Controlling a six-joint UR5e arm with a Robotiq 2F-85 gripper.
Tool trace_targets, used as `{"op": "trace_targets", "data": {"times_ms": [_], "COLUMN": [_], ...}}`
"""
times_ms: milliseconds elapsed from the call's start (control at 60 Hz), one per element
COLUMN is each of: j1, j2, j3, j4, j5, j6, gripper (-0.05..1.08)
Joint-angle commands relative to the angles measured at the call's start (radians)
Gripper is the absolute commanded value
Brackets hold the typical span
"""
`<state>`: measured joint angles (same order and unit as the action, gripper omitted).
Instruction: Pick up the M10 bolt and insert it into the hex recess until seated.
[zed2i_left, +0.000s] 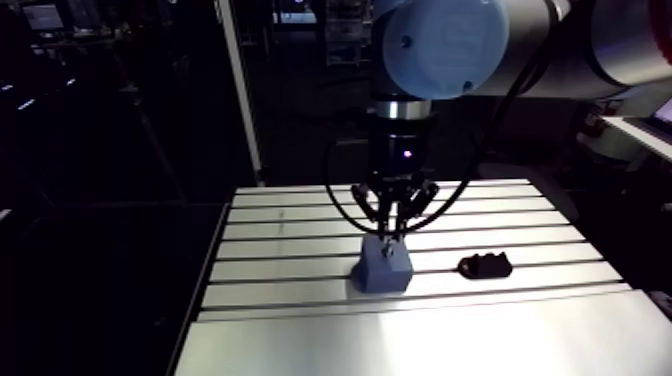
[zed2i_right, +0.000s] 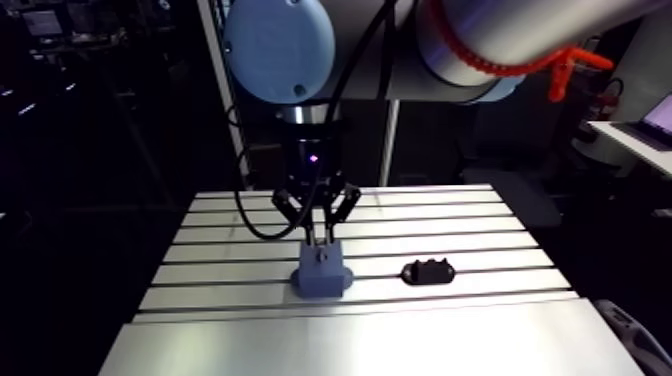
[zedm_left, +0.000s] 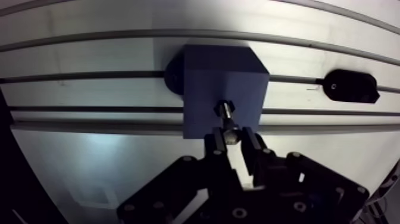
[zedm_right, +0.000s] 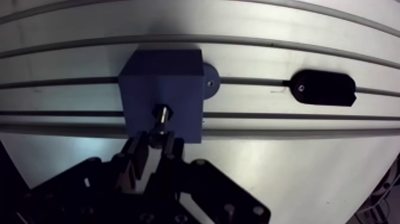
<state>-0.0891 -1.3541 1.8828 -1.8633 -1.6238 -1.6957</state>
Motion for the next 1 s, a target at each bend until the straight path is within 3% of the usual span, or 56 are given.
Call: {"op": "trace_targets", "data": {"times_ms": [17, 1000], "j1": [0.0, 0.0], "j2": [0.002, 0.016], "j3": [0.0, 0.008], "j4": [-0.001, -0.015], "j5": [0.0, 0.0], "j6": [0.001, 0.0], "gripper": [1.08, 1.07]}}
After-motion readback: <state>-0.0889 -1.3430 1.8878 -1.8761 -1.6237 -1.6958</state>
